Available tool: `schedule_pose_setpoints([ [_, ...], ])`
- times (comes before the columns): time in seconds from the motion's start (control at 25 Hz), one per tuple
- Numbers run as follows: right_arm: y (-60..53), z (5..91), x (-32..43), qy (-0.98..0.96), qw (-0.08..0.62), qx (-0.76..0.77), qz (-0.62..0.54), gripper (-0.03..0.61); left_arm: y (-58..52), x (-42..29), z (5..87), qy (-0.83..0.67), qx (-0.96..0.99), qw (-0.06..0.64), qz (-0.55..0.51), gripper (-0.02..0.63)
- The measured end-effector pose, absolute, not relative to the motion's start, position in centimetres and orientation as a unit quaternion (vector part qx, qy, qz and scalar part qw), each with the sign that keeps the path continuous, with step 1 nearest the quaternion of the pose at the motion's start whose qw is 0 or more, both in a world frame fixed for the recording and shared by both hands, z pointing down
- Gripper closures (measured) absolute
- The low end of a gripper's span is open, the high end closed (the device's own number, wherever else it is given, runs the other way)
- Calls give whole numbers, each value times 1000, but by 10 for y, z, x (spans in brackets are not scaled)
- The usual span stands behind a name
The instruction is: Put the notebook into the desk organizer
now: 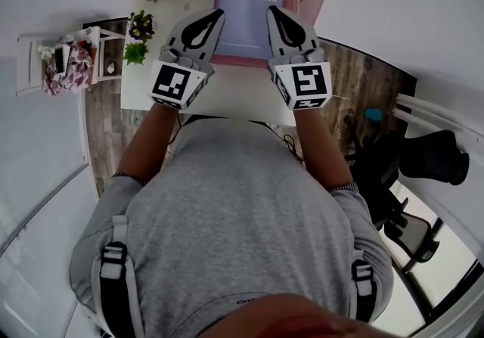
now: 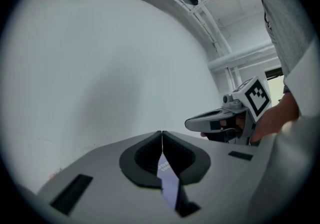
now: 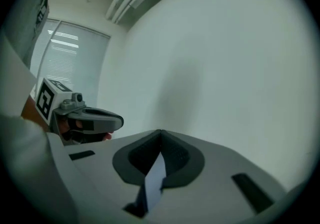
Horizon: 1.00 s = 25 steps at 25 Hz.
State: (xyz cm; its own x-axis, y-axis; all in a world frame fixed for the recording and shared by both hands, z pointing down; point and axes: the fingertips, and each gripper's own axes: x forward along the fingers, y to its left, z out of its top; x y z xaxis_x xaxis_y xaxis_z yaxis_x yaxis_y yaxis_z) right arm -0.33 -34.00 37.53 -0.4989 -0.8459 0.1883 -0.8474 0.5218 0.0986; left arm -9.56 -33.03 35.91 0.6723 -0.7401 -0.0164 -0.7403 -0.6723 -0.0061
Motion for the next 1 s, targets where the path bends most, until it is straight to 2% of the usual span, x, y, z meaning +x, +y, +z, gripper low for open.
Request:
schedule_pose_setpoints([
  [0.56,-271,337,16,-893,61,444,-41,571,-283,-100,321,418,-907,52,28,592],
  [1.0,-241,325,30,-888,41,454,-54,571,-258,-95,322,419,-906,47,21,592],
])
